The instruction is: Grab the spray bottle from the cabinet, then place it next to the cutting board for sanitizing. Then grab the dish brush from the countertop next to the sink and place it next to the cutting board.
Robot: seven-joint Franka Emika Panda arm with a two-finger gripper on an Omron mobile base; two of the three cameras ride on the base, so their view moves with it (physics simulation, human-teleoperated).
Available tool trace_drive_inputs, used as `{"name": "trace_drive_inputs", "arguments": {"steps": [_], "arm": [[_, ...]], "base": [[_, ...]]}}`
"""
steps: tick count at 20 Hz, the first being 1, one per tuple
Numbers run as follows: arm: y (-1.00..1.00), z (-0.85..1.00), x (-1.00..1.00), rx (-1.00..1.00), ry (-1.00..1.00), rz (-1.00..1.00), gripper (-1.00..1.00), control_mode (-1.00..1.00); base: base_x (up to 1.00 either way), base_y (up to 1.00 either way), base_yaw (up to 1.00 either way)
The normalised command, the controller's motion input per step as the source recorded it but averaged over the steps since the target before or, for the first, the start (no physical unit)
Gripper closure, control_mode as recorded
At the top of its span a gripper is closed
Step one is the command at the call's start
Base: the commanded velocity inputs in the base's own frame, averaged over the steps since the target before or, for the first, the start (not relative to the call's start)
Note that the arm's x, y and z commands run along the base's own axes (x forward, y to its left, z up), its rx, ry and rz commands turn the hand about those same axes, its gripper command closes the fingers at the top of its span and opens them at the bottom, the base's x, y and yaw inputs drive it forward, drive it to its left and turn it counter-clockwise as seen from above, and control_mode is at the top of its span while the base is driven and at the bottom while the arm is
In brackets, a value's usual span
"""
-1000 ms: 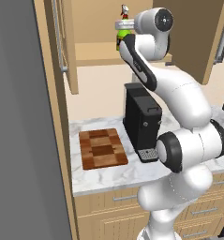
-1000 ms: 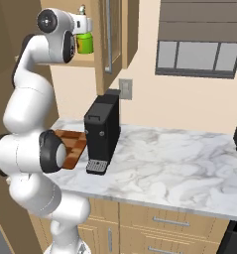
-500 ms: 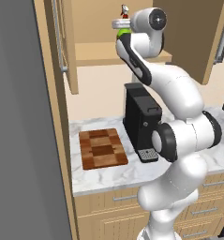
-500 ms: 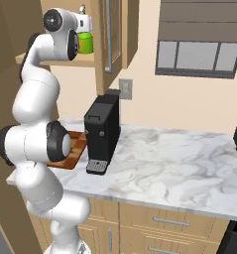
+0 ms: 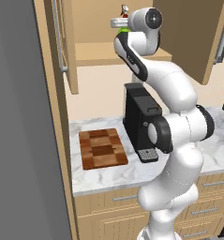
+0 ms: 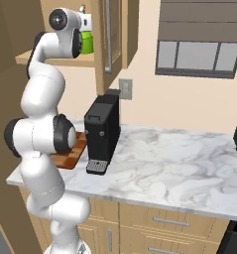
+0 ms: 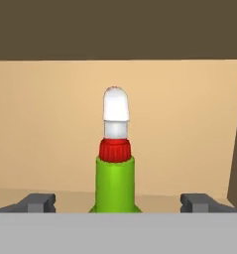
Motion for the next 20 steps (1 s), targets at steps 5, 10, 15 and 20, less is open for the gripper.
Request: {"name": "trace_drive_inputs", "arguments": {"steps": [5, 10, 15, 20], "arm": [[0.0, 0.0, 0.28, 0.0, 0.0, 0.0, -1.0, -1.0], [0.06, 0.0, 0.23, 0.0, 0.0, 0.0, -1.0, -1.0], [0.17, -0.03, 0.2, 0.0, 0.0, 0.0, 1.0, -1.0], [0.05, 0.0, 0.03, 0.0, 0.0, 0.0, 1.0, -1.0]], "base": [[0.0, 0.0, 0.0], [0.0, 0.0, 0.0], [0.0, 0.0, 0.0], [0.0, 0.0, 0.0]]}}
